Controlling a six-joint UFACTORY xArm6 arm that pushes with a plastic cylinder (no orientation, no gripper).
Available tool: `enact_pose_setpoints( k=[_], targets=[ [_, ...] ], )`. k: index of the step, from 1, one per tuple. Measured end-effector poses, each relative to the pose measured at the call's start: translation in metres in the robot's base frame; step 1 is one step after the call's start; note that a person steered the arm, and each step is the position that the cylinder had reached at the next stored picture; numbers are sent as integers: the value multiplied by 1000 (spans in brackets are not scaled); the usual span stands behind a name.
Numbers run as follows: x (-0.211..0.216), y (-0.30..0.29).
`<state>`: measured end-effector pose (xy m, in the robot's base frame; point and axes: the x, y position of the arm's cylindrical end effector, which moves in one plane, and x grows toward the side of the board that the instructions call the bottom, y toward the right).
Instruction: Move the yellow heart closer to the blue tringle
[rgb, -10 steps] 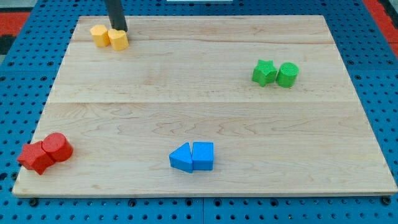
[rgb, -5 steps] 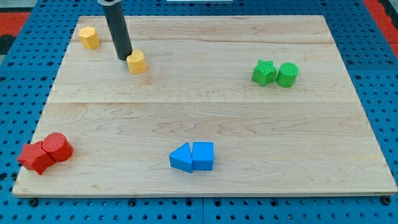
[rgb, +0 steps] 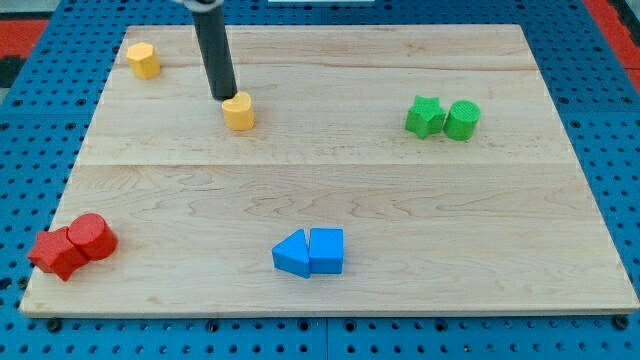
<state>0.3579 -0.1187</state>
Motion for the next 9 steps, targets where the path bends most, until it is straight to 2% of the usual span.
enact_pose_setpoints(
  k=[1,2,3,4,5,6,7,8,9],
  targets=[
    [61,6],
    [60,-1],
    [22,-17],
    [29,21],
    [83,25],
    [84,24],
    [51,32],
    [103,72],
    [141,74]
  ],
)
